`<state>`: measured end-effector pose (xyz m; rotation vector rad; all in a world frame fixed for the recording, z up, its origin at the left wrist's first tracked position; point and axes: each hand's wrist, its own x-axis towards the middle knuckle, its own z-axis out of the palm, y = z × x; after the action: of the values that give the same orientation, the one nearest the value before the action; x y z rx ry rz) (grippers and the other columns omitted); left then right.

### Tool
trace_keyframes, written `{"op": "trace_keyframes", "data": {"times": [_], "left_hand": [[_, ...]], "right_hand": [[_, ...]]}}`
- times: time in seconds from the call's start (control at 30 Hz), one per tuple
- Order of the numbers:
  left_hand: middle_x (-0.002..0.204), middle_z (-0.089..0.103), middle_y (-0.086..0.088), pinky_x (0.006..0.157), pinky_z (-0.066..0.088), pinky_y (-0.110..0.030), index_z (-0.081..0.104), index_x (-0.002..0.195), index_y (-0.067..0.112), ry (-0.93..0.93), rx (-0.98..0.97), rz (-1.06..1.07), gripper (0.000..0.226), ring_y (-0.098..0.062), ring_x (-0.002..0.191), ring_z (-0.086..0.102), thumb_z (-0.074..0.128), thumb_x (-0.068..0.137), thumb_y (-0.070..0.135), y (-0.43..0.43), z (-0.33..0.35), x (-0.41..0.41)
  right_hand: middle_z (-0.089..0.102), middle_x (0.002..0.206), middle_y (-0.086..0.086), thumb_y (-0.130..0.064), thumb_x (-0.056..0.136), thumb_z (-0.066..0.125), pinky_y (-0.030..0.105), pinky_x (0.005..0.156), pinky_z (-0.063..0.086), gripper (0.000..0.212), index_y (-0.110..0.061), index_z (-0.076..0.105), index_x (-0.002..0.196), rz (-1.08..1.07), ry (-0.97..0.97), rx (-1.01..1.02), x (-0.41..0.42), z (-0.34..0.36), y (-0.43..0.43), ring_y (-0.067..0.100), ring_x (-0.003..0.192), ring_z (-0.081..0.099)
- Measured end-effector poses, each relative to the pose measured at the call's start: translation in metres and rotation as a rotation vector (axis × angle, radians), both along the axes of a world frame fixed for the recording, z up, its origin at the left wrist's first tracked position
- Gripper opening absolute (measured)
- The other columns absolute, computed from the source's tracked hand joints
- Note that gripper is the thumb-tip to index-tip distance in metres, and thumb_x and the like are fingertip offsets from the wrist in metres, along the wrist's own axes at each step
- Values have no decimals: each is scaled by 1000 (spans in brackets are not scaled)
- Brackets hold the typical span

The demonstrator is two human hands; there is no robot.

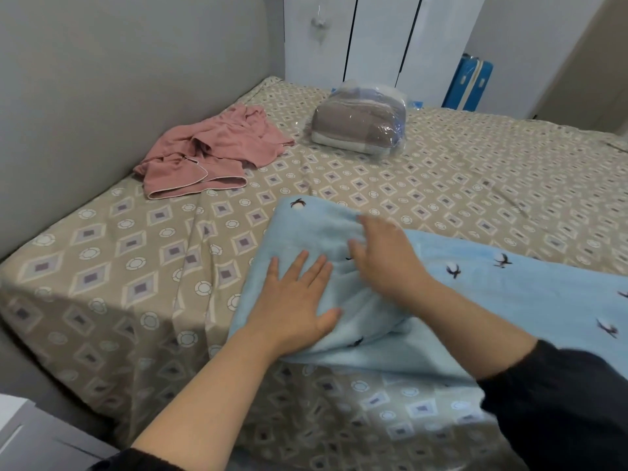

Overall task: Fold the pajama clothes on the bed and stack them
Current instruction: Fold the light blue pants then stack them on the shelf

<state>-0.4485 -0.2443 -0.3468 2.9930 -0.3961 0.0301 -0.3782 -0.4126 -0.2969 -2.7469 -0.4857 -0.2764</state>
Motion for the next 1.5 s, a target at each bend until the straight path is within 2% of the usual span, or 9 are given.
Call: {"op": "trace_keyframes", "data": {"times": [0.2,0.37,0.53,0.63,0.83,0.93,1.03,1.37,1.5], "left_hand": [[162,-4,9,116,-15,-47,3,155,24,32,-38,-3,59,-11,147,-12,21,101,38,1,6,1],[162,2,12,117,-13,-45,9,154,30,5,-81,18,58,-9,148,-6,24,100,45,1,4,0],[157,27,0,116,5,-28,44,143,20,30,-539,124,50,-13,146,16,54,95,27,11,16,16],[155,29,-7,115,17,-30,40,145,16,-44,-571,359,61,-24,142,25,61,89,24,27,21,21],[109,69,-12,91,53,-44,58,124,6,413,-1322,622,44,-29,95,67,70,86,25,53,34,29],[110,71,-14,91,53,-44,62,118,8,635,-1319,591,41,-29,101,67,70,86,33,58,40,31],[87,75,-6,68,55,-33,65,101,13,753,-1236,598,22,-22,81,70,66,90,32,55,47,33],[87,69,-11,59,50,-29,65,102,2,460,-1149,700,19,-24,71,65,64,83,5,81,84,15],[102,68,-16,75,52,-35,63,110,0,365,-1075,767,28,-30,87,65,63,82,3,128,108,-5]], "right_hand": [[-4,162,-5,-37,102,25,53,116,0,57,-20,8,154,-233,380,-125,-12,-24,-46,13,148,-3],[-6,162,2,-40,100,29,57,114,4,58,-22,11,153,-238,168,-9,-17,-13,-24,21,148,-3],[-5,162,-4,-45,99,26,56,116,4,56,-33,13,153,-239,236,-46,-43,-48,-13,15,148,-5],[-4,162,-6,-46,98,27,55,116,5,57,-33,14,152,-241,216,2,-38,-51,-15,13,148,-4],[-3,162,-3,-45,97,26,54,115,6,58,-33,13,153,-211,204,2,-35,-58,-19,15,148,-3],[-5,162,-2,-46,97,25,55,116,5,58,-33,12,152,-183,222,-4,-33,-57,-20,16,148,-5],[-6,162,-2,-45,98,25,55,116,4,57,-33,11,152,-178,240,-5,-38,-49,-19,16,148,-5],[-12,160,11,-41,99,38,49,118,12,68,-16,7,154,-185,324,121,-64,-12,-5,26,148,-3],[-14,160,12,-36,100,42,46,118,13,71,-10,3,153,-109,422,227,-71,-1,23,27,148,0]]}}
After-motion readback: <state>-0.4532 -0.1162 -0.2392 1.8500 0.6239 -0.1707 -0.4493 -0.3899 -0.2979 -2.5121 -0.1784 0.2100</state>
